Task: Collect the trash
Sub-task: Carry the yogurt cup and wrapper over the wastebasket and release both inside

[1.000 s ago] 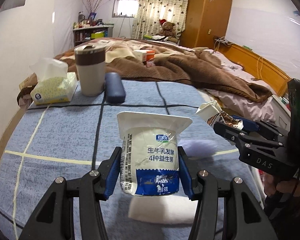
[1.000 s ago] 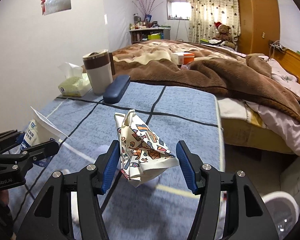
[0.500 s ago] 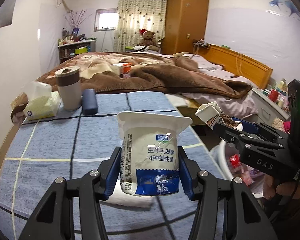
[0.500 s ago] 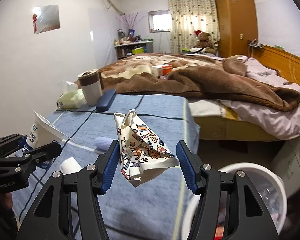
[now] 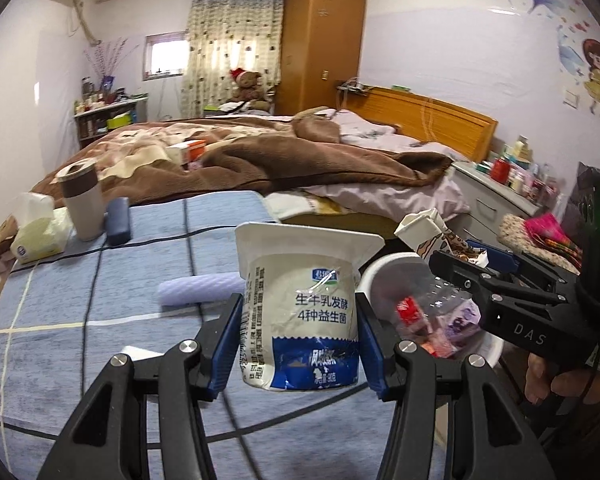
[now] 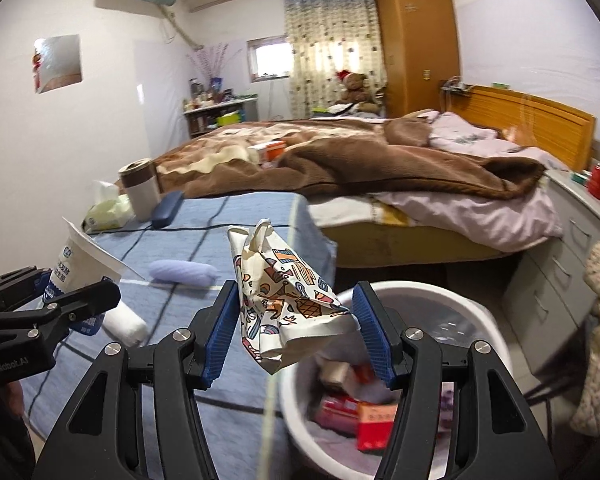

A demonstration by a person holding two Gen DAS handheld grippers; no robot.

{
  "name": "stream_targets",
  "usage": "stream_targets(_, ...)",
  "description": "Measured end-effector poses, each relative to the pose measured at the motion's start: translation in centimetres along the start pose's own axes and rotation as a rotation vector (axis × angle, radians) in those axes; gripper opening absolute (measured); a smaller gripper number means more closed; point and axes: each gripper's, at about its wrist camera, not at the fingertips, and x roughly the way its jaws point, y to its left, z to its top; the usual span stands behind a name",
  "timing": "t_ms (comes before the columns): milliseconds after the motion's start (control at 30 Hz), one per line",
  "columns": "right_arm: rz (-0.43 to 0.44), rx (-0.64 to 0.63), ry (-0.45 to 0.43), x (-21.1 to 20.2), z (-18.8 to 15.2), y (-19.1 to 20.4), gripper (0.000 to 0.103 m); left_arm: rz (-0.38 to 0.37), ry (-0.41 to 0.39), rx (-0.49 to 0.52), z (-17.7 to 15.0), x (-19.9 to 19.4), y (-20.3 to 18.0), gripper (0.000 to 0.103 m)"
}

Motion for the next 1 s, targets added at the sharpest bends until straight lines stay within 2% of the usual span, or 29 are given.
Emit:
stream_targets(233,-0.070,0.054,-0.008,-1.0,-0.9,-2.8,0.060,-0.053,0.005,0.053,0.1,0.8,-3.7,0.055)
stream_targets(467,-0.137,0.102,0.027,-1.3,-2.4,-6.0,0.060,-0.104,0.033,0.099,0.2,2.5,-7.4,0.055)
stream_targets(1000,-0.198,0.157,0.125,0.3,-4.1,-9.7,0.062,-0.158,0.113,0.153,-0.4,6.7,-12.6,0.057)
